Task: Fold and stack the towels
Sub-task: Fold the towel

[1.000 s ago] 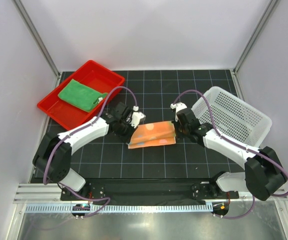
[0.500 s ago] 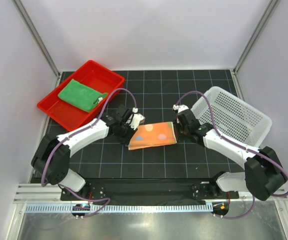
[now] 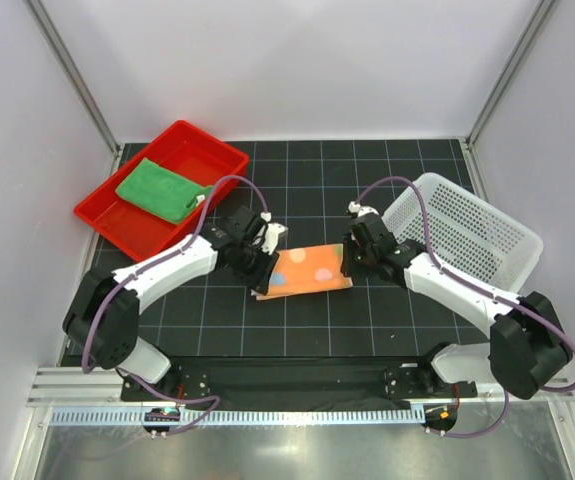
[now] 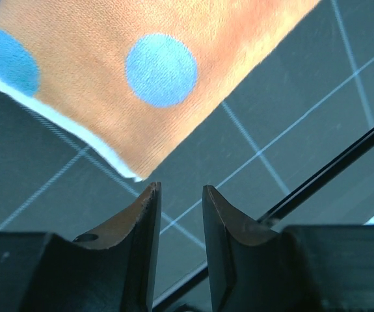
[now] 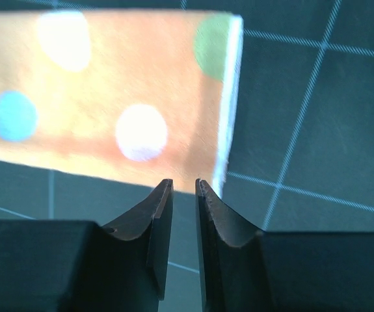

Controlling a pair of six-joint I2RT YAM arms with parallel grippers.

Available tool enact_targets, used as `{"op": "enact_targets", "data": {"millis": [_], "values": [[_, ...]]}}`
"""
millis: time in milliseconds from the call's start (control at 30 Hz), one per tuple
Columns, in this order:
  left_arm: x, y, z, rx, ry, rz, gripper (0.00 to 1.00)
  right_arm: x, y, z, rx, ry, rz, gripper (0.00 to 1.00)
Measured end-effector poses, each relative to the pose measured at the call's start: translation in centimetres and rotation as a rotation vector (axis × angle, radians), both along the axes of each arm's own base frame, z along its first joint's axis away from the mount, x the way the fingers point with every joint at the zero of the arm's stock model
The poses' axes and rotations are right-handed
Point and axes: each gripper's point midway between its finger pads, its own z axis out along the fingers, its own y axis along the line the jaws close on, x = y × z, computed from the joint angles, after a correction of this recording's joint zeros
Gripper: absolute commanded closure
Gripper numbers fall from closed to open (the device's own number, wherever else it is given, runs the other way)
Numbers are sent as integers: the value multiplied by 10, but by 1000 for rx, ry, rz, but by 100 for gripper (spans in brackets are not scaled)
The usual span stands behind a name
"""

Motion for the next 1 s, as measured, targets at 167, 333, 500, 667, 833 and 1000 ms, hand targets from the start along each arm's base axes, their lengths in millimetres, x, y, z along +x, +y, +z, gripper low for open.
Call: {"op": "enact_targets", "data": {"millis": [167,333,500,667,833,1000], "values": [[0,-9,-16,-31,68,131,66,10,7,-7,17,8,-39,73],[-15,-9,-41,-45,160,241,66,5,-2,-39,-48,69,-67,72],[-21,-11,-37,-87,195,314,56,0,-12,-50,-98,94,-84,71],[15,-1,24,-217,20,413,54,0,-15,-37,-99,74,-93,70],[42,19,37,-236,-64,527,57,5,-11,-22,-66,42,-103,69],[30,22,-2,-200,11,565,62,9,-9,-22,-57,34,-104,70]]}}
